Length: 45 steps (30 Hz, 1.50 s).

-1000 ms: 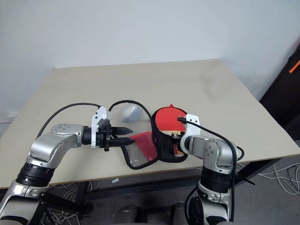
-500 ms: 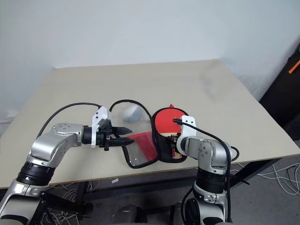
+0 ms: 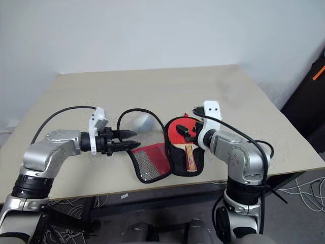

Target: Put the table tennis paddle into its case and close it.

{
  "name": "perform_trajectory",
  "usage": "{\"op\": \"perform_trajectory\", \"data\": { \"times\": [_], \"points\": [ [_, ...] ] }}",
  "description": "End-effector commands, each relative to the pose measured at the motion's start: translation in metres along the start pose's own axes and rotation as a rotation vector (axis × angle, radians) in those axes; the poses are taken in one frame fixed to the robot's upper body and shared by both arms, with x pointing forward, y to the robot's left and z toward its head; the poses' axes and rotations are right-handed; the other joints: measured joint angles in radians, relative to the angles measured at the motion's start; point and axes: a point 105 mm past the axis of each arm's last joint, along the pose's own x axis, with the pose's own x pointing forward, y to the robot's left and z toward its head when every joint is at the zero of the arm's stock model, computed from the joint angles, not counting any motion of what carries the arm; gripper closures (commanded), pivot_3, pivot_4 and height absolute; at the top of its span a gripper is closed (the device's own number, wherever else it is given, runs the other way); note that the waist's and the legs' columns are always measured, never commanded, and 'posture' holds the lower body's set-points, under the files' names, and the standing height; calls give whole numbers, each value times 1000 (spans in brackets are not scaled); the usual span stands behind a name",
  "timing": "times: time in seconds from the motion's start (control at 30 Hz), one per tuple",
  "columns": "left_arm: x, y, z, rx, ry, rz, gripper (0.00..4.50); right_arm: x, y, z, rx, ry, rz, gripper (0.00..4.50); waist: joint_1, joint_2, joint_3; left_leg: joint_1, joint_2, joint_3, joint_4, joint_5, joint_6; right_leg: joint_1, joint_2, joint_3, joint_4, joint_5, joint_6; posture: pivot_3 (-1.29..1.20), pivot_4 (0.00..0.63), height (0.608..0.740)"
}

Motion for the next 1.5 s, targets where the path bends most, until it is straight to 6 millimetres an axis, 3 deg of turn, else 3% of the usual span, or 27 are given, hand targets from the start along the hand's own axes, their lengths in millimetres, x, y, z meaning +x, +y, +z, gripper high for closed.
{"op": "perform_trajectory", "data": {
  "times": [0.03,0.07,0.27,0.37,0.5,0.57,0.67,0.87,1.0,1.17,1.3,1.5],
  "points": [
    [-17,19,25,21,-68,99,306,2,-11,19,1,-83,-33,0,-1,0,0,0,0,0,0,0,0,0,0,0,0,0,0,0,0,724],
    [-21,25,26,5,-70,120,39,3,-14,19,4,-85,-44,0,-1,0,0,0,0,0,0,0,0,0,0,0,0,0,0,0,0,724],
    [-37,47,12,-28,9,209,39,6,-21,19,13,-103,-68,0,-1,0,0,0,0,0,0,0,0,0,1,0,1,0,0,0,0,724],
    [-45,62,0,-34,47,275,595,7,-26,19,14,-113,-88,0,-1,0,0,0,0,0,0,0,0,0,1,0,0,0,0,0,0,724],
    [-55,77,-5,-91,33,327,2030,5,-31,24,28,-150,-108,0,-1,0,0,0,0,0,0,0,0,0,0,0,0,0,0,0,0,724],
    [-55,87,-20,-108,110,384,2729,3,-32,30,39,-187,-103,0,-1,0,0,0,0,0,0,0,0,0,1,0,1,0,0,0,0,724],
    [-48,89,-37,-125,174,376,2729,0,-35,33,28,-205,-102,0,-1,0,0,0,0,0,0,0,0,0,1,0,0,0,0,0,0,724],
    [-8,66,-45,-134,195,196,2729,-8,-58,34,-38,-192,-140,0,1,-1,0,-1,0,0,1,0,0,0,0,0,0,1,-2,0,0,724],
    [13,44,-33,-136,153,57,2729,-9,-74,34,-25,-197,-196,0,-2,-1,-1,0,0,0,1,0,0,0,1,0,1,1,-2,0,0,724],
    [34,12,-7,-160,64,-120,2729,-11,-72,41,5,-261,-187,0,-1,-1,0,0,1,0,2,0,1,0,1,1,1,1,-2,0,0,724],
    [56,5,10,-197,-11,-163,2729,-21,-71,65,65,-402,-164,0,6,-1,0,0,0,-2,4,0,2,2,1,0,1,1,-1,0,0,724],
    [92,-2,12,-235,-32,-168,2729,-30,-84,79,144,-489,-208,0,5,-1,0,0,-1,-3,4,3,6,2,1,0,1,1,-1,0,0,724]
  ]
}}
